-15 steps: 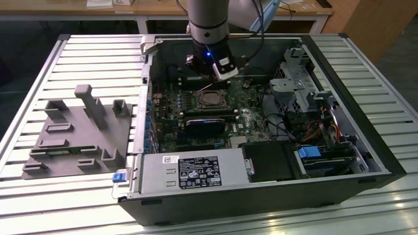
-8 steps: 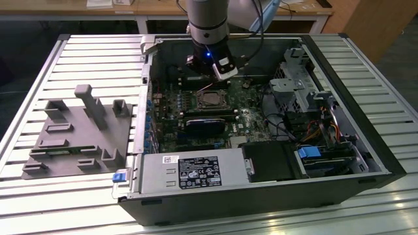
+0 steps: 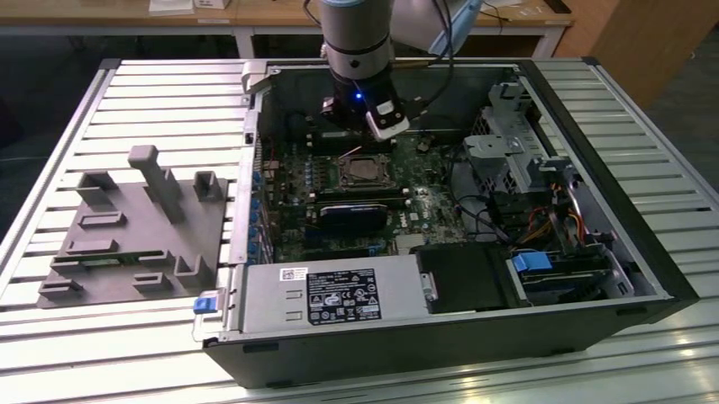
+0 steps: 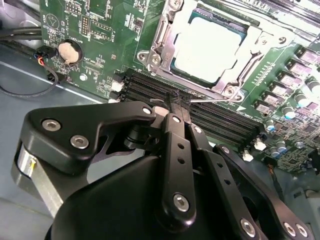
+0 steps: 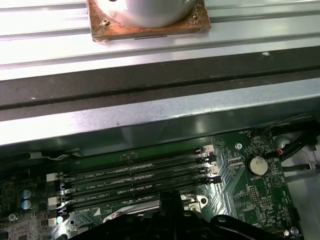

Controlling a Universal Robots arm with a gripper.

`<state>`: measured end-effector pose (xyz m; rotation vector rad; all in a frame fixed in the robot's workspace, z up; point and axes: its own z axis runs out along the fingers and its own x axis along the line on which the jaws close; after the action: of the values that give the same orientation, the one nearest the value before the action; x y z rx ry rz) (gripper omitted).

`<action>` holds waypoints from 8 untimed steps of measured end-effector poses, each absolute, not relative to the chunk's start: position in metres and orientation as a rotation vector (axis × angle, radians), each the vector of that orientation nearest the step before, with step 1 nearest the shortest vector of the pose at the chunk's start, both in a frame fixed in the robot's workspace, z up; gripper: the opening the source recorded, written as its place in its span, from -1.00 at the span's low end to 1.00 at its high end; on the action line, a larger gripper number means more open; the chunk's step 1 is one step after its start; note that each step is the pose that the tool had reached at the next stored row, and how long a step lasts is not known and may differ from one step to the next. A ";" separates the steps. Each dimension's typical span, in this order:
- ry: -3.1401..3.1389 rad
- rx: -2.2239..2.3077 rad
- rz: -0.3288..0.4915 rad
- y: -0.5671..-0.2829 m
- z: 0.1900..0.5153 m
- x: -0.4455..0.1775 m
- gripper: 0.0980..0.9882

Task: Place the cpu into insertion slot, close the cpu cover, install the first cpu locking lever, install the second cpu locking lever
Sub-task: 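Install the first cpu locking lever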

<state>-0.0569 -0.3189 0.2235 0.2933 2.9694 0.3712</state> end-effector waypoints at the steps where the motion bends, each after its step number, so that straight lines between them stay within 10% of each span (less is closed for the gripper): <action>1: 2.969 0.293 0.371 -0.319 0.224 -0.057 -0.99; 8: 2.966 0.312 0.370 -0.317 0.222 -0.058 -0.99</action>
<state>-0.0580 -0.3166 0.2219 0.3122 2.9659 0.3699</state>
